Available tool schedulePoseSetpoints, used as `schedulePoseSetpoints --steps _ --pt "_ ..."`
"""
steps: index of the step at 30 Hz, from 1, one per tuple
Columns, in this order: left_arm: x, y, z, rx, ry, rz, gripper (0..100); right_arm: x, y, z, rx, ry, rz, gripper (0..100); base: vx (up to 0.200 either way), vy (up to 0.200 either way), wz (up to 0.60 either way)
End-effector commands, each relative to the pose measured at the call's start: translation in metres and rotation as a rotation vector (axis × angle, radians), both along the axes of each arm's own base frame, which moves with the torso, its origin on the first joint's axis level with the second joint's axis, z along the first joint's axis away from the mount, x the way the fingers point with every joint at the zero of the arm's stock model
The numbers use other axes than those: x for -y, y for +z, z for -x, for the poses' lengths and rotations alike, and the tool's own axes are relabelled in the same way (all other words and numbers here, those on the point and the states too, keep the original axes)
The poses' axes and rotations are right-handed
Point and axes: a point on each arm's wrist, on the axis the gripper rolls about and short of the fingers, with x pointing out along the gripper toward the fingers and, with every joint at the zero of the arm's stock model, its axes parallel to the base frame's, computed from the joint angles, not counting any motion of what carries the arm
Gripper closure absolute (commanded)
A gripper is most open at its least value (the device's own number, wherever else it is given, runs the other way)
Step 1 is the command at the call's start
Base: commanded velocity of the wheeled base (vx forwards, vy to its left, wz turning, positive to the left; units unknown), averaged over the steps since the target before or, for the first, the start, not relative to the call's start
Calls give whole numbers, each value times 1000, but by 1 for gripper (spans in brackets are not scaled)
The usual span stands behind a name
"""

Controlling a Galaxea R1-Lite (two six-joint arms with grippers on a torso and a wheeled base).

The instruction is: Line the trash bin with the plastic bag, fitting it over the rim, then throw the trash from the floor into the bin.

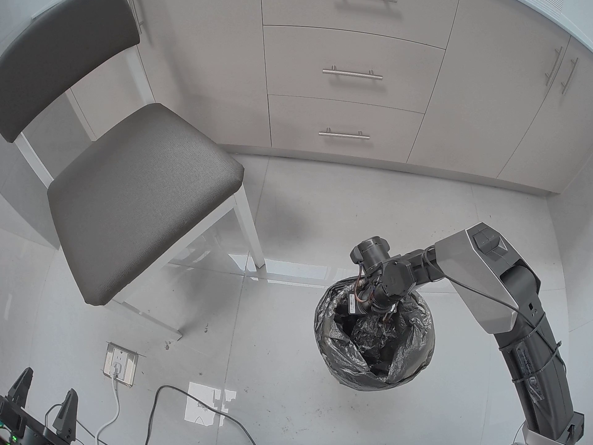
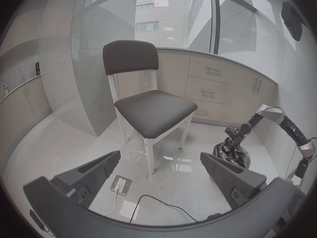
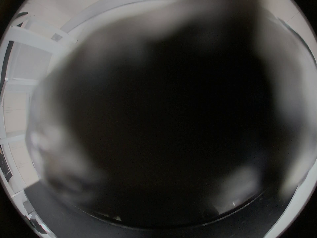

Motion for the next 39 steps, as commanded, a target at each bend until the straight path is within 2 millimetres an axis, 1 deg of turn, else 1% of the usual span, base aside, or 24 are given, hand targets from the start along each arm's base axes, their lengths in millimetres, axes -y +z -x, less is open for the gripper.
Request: schedulePoseSetpoints --steps 1,2,5,8,10,13,15,17,28,33,39 --pt "0 0 0 -1 1 0 0 -3 2 8 -14 11 10 100 0 0 0" --pt "0 0 0 -1 1 0 0 -5 9 16 -22 21 14 100 0 0 0" --pt "0 0 0 -1 1 0 0 -7 16 30 -40 36 23 100 0 0 0" --pt "0 0 0 -1 1 0 0 -8 15 37 -55 37 40 100 0 0 0" --pt "0 0 0 -1 1 0 0 -5 10 42 -69 26 74 100 0 0 0" --pt "0 0 0 -1 1 0 0 -2 9 47 -83 25 95 100 0 0 0" --pt "0 0 0 -1 1 0 0 -4 11 55 -91 39 101 100 0 0 0" --pt "0 0 0 -1 1 0 0 -6 8 60 -105 46 115 100 0 0 0" --pt "0 0 0 -1 1 0 0 -4 2 57 -88 33 132 100 0 0 0" --pt "0 0 0 -1 1 2 0 -5 -4 55 -91 35 137 100 0 0 0" --pt "0 0 0 -1 1 0 0 -5 -5 54 -90 28 133 100 0 0 0"
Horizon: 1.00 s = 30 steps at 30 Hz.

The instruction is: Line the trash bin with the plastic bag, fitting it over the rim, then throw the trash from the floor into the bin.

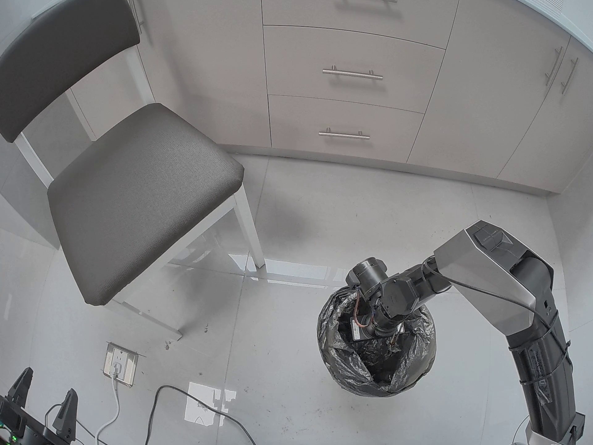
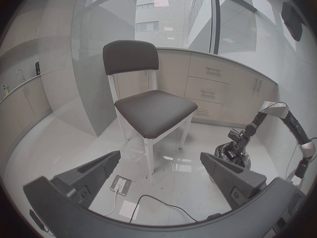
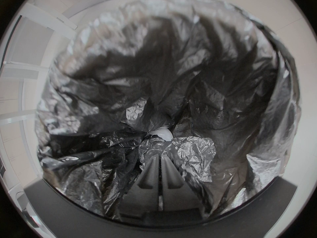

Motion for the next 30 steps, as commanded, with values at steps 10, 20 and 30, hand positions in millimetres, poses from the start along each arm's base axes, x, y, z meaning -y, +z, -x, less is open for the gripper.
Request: schedulePoseSetpoints --steps 10,20,30 --pt "0 0 0 -1 1 1 0 6 77 9 101 10 -60 100 0 0 0" --pt "0 0 0 0 0 -5 0 38 236 68 309 8 -175 100 0 0 0" --pt "0 0 0 0 1 0 0 95 345 170 568 8 -293 100 0 0 0"
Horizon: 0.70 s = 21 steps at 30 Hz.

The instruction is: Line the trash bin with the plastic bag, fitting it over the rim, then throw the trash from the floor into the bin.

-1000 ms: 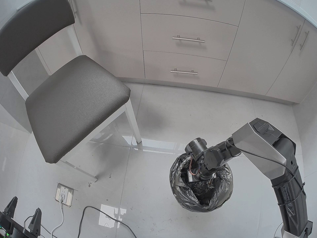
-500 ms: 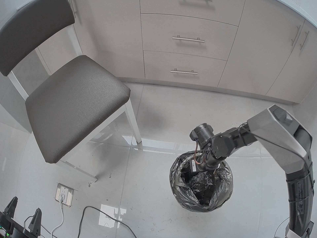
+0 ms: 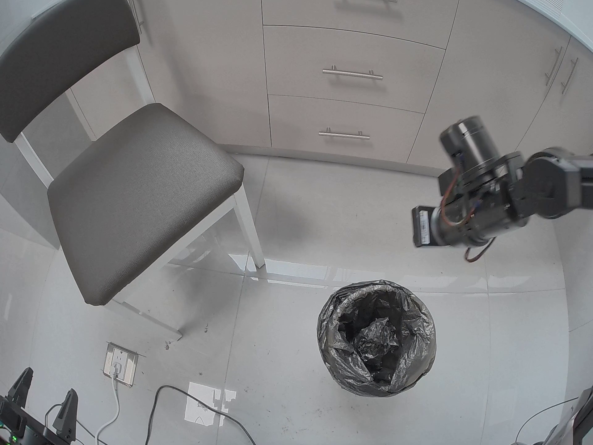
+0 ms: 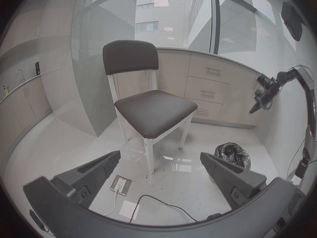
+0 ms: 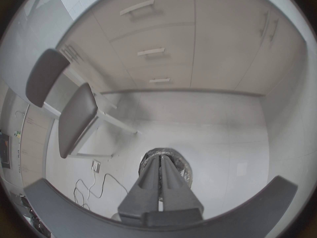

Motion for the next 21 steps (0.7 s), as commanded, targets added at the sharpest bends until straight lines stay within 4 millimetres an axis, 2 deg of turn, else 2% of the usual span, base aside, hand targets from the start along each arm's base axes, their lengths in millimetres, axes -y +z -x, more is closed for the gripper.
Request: schedulePoseSetpoints --steps 1,4,5,8,9,19,21 --pt "0 0 0 0 1 0 0 58 95 99 246 -27 -98 100 0 0 0" --pt "0 0 0 -3 1 0 0 79 112 121 328 -83 -67 100 0 0 0" --pt "0 0 0 0 1 0 0 92 120 133 375 -117 -51 100 0 0 0" --pt "0 0 0 0 2 -1 0 107 125 149 422 -149 -30 100 0 0 0" --pt "0 0 0 2 2 -3 0 117 129 164 460 -167 -30 100 0 0 0" --pt "0 0 0 -1 2 2 0 157 137 267 675 -204 -35 100 0 0 0" --pt "0 0 0 -3 1 2 0 159 137 270 681 -209 -32 100 0 0 0"
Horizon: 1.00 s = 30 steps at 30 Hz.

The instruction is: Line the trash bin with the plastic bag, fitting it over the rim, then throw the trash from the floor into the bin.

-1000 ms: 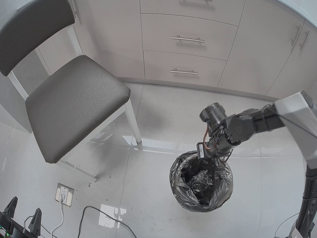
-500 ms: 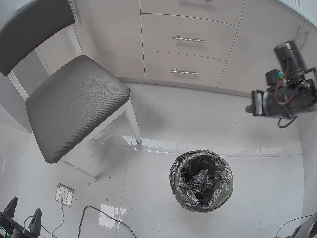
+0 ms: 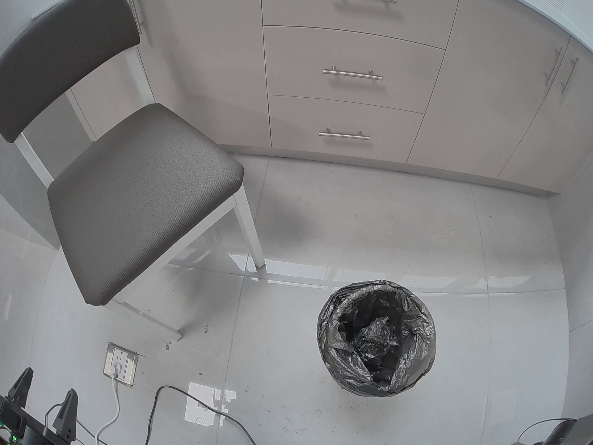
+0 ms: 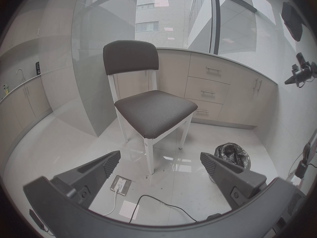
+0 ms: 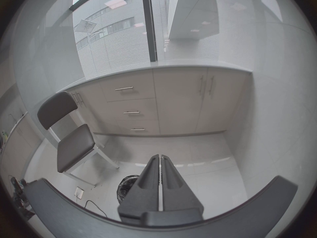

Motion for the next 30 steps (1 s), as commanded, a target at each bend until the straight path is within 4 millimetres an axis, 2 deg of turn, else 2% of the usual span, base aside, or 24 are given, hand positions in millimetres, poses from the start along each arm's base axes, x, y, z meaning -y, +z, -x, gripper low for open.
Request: schedulePoseSetpoints --steps 1,7,8,9,11,13,14,17,18,20,22,23,24,25,30 --pt "0 0 0 -1 -1 -3 0 32 0 87 181 -109 13 100 0 0 0" --pt "0 0 0 -1 1 -2 0 39 -16 144 243 -175 62 100 0 0 0" --pt "0 0 0 -3 0 0 0 39 -20 152 250 -189 67 100 0 0 0" --pt "0 0 0 -3 0 0 0 39 -20 152 250 -189 67 100 0 0 0" --pt "0 0 0 -1 1 0 0 37 -39 175 275 -206 74 100 0 0 0" --pt "0 0 0 -1 1 0 0 32 -55 189 301 -202 76 100 0 0 0" --pt "0 0 0 -1 1 0 0 32 -57 190 303 -202 77 100 0 0 0" --pt "0 0 0 -1 1 -2 0 22 -84 211 362 -203 92 100 0 0 0" --pt "0 0 0 -1 1 0 0 22 -85 212 364 -201 92 100 0 0 0" --pt "0 0 0 -1 1 0 0 20 -102 222 388 -163 118 100 0 0 0" --pt "0 0 0 -1 1 0 0 20 -108 223 391 -156 135 100 0 0 0" --pt "0 0 0 -1 1 0 0 21 -117 226 404 -143 168 100 0 0 0" --pt "0 0 0 -1 1 0 0 21 -117 226 404 -143 168 100 0 0 0" --pt "0 0 0 -1 1 0 0 24 -128 229 416 -120 203 100 0 0 0" --pt "0 0 0 -1 1 0 0 28 -148 229 407 -96 250 100 0 0 0"
